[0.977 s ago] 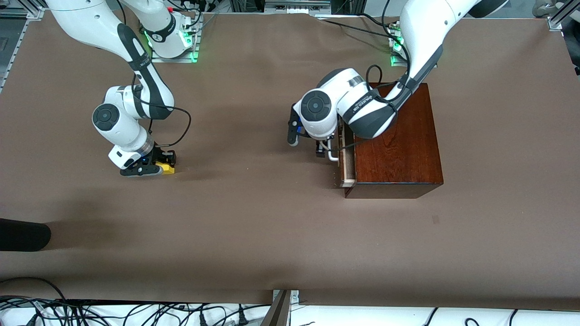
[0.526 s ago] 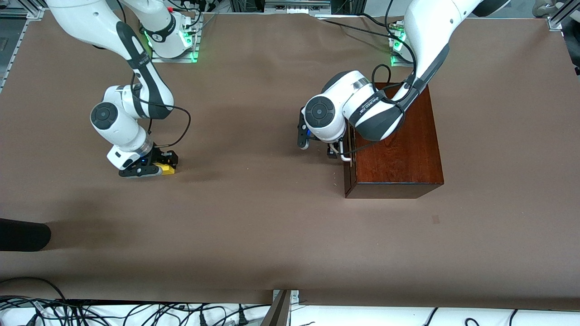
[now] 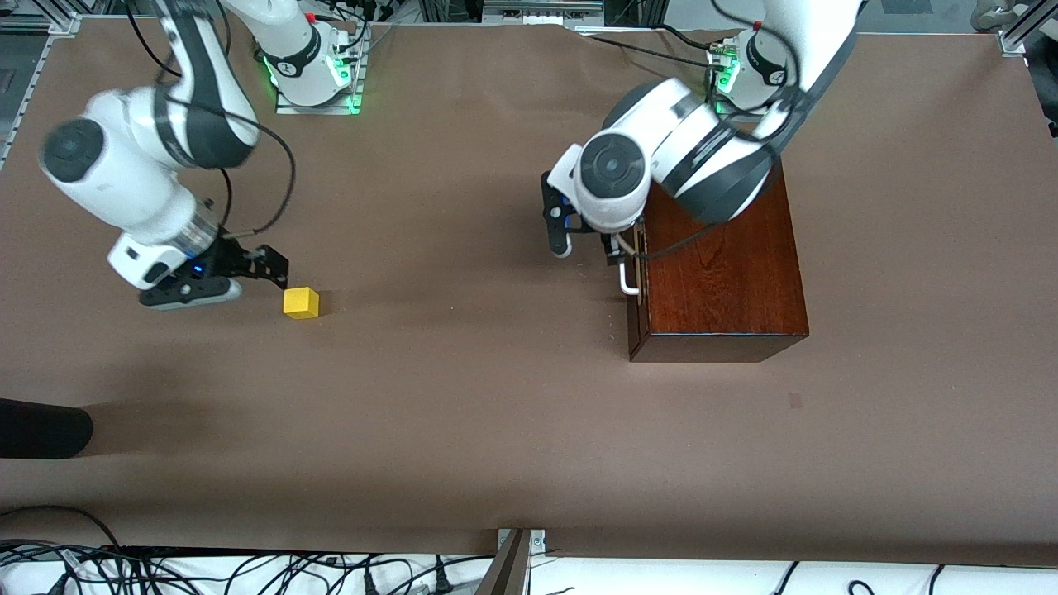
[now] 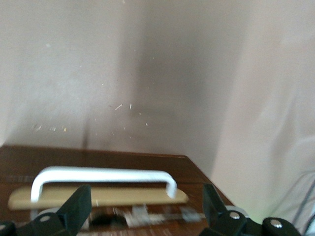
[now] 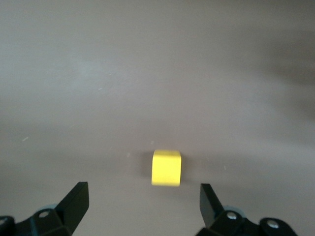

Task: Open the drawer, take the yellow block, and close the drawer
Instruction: 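Open the right gripper to release the cube and withdraw both grippers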

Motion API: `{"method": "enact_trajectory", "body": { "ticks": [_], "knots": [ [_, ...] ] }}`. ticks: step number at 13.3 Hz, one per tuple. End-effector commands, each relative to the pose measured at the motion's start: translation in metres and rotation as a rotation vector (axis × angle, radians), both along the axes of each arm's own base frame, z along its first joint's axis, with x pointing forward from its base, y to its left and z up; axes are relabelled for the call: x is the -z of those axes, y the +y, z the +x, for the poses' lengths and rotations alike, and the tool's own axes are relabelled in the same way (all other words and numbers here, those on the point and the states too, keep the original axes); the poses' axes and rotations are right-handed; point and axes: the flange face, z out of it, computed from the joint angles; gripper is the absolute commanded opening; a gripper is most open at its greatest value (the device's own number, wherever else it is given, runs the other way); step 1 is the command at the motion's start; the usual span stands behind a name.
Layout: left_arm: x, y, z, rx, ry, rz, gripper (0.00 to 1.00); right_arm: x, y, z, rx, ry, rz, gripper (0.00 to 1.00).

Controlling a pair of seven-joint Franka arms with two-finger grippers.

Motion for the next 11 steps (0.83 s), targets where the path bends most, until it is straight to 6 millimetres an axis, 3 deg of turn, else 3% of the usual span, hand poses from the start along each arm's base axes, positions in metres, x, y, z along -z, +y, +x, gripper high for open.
{"method": "enact_trajectory", "body": {
  "ticks": [1, 4, 6, 8, 11],
  "knots": [
    [-0.074, 0.059, 0.000, -0.235, -0.016, 0.029, 1.00, -0.081, -0.003, 0.008, -0.029, 0.079, 0.002, 1.00],
    [-0.115, 0.129, 0.012, -0.510, -0.052, 0.122, 1.00, -0.143, -0.012, -0.002, -0.028, 0.123, 0.003, 1.00],
    [-0.157, 0.183, 0.025, -0.624, -0.091, 0.150, 1.00, -0.173, -0.015, -0.021, -0.033, 0.103, 0.002, 1.00],
    [-0.191, 0.244, 0.039, -0.716, -0.100, 0.160, 1.00, -0.187, -0.019, -0.036, -0.035, 0.088, -0.011, 1.00],
    [-0.209, 0.306, 0.046, -0.879, -0.189, 0.171, 1.00, -0.187, -0.022, -0.032, -0.085, 0.064, -0.039, 1.00]
  ]
}}
